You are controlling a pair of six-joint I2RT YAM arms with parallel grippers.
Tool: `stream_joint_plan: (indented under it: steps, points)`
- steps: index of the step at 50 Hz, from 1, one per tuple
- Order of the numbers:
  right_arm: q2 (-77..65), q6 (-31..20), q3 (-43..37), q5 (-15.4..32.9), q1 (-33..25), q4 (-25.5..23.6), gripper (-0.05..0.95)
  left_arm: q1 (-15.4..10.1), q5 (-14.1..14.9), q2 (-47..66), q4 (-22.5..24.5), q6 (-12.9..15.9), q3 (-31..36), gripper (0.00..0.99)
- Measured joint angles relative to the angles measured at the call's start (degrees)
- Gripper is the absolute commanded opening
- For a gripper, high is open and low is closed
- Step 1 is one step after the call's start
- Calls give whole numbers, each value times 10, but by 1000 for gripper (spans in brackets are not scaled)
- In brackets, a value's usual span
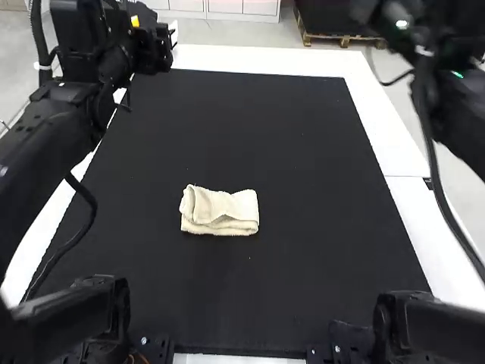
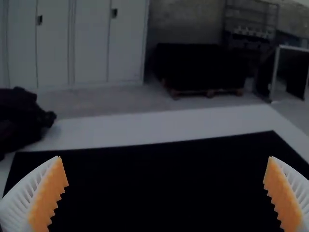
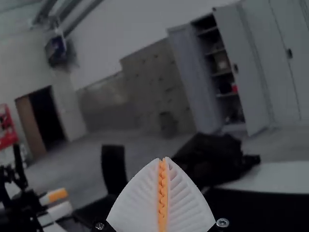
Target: Fold the towel.
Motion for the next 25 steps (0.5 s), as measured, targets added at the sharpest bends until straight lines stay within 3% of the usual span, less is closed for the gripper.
stream_joint_plan:
  steps: [12,25]
  points:
    - [-208,43,-95,-21,-102,26,-25,-20,22,-134,34,-44,-35,954]
    - [-428,101,-166,-32,-129,37,-23,-19,27,-323,36,-74,-111,956]
